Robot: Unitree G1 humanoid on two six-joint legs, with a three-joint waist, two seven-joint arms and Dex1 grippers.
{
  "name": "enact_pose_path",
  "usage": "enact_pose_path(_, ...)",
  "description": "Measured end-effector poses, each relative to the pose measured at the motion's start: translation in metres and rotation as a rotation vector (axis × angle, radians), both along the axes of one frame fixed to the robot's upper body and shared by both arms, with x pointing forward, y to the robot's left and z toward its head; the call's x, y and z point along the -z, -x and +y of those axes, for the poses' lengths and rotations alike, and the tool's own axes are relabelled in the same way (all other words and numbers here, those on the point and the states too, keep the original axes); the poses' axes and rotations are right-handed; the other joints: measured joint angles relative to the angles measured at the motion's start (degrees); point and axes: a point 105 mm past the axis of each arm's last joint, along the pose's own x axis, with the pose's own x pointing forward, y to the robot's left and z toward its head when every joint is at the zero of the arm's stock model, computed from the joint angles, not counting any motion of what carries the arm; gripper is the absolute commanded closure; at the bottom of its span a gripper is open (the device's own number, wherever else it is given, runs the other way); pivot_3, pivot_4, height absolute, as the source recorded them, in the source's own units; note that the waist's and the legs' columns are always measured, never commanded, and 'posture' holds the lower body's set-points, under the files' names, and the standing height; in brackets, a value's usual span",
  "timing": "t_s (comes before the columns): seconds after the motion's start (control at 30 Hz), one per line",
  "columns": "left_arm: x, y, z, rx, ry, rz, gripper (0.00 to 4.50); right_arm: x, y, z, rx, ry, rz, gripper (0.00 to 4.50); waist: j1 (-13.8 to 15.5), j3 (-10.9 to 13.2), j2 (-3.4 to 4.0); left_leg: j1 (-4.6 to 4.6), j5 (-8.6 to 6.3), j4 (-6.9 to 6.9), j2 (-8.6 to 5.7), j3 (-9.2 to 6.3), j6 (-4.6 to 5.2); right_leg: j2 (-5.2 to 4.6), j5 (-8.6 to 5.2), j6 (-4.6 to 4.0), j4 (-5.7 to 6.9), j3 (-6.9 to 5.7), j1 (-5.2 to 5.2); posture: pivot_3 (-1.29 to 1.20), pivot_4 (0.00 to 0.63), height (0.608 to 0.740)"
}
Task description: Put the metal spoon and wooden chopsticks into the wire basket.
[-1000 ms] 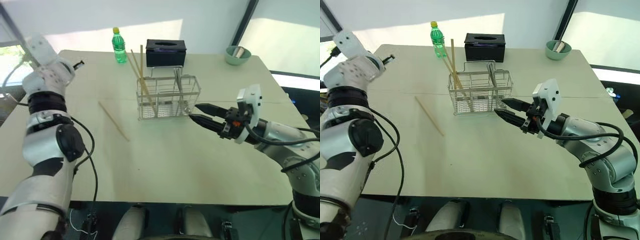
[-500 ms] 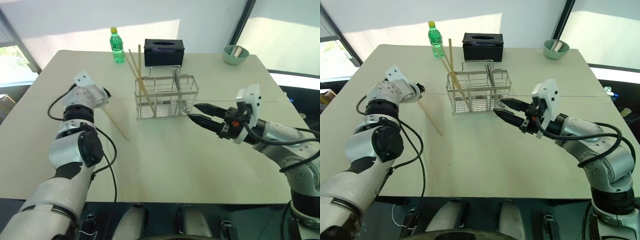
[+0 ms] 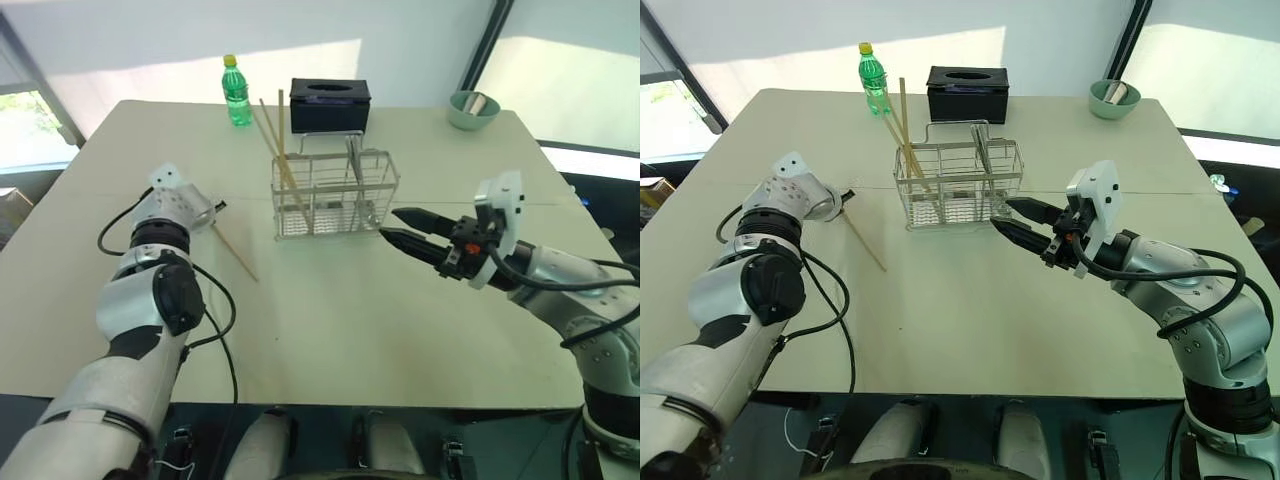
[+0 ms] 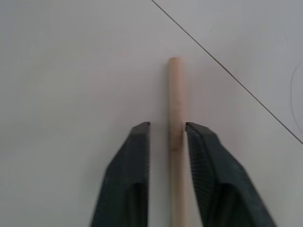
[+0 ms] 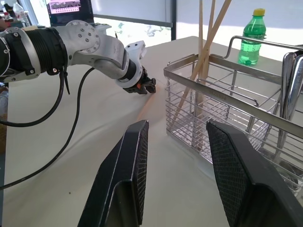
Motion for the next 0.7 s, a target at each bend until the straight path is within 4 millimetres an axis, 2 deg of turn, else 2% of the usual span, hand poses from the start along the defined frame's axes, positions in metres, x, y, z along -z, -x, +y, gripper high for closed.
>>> enact_pose_path(0.37, -0.001, 0.000, 0.001, -0.009, 0.015, -0.004, 4.44, 0.000, 0.001, 0.001, -0.011, 0.001, 0.000, 2.51, -0.1, 0.0, 0.00, 0.00, 0.00, 0.00, 0.00, 0.00, 0.00, 0.00, 0.00, 0.00, 0.00, 0.00, 0.00, 0.00, 0.150, 0.661)
enact_pose_path(0.5, -0.013, -0.003, 0.015, -0.018, 0.009, -0.072, 4.44, 0.000, 0.001, 0.000, -0.020, 0.010, 0.001, 2.51, -0.2, 0.0, -0.01, -0.01, 0.00, -0.01, 0.01, 0.00, 0.00, 0.01, 0.00, 0.00, 0.00, 0.00, -0.04, 0.00, 0.150, 0.661)
enact_pose_path(0.6, -0.059, -0.015, 0.028, -0.007, -0.013, -0.253, 4.44, -0.002, 0.002, 0.000, -0.026, 0.026, -0.007, 2.51, -0.1, 0.0, -0.05, -0.05, 0.01, -0.01, 0.04, 0.00, -0.01, 0.04, 0.00, 0.00, 0.00, -0.01, -0.08, 0.00, 0.150, 0.661)
enact_pose_path(0.67, -0.121, -0.025, 0.033, 0.036, -0.061, -0.478, 4.44, -0.002, 0.002, 0.000, -0.033, 0.032, -0.009, 2.51, -0.1, 0.1, -0.06, -0.07, 0.00, -0.01, 0.02, 0.00, -0.01, 0.01, 0.00, 0.00, -0.02, -0.01, -0.05, 0.00, 0.150, 0.661)
enact_pose_path(0.7, -0.143, -0.026, 0.033, 0.057, -0.073, -0.560, 4.44, -0.003, 0.002, 0.000, -0.035, 0.032, -0.009, 2.51, 0.0, 0.1, -0.06, -0.08, 0.00, -0.01, 0.01, 0.00, -0.02, 0.00, 0.00, 0.00, -0.04, -0.01, -0.05, 0.00, 0.150, 0.661)
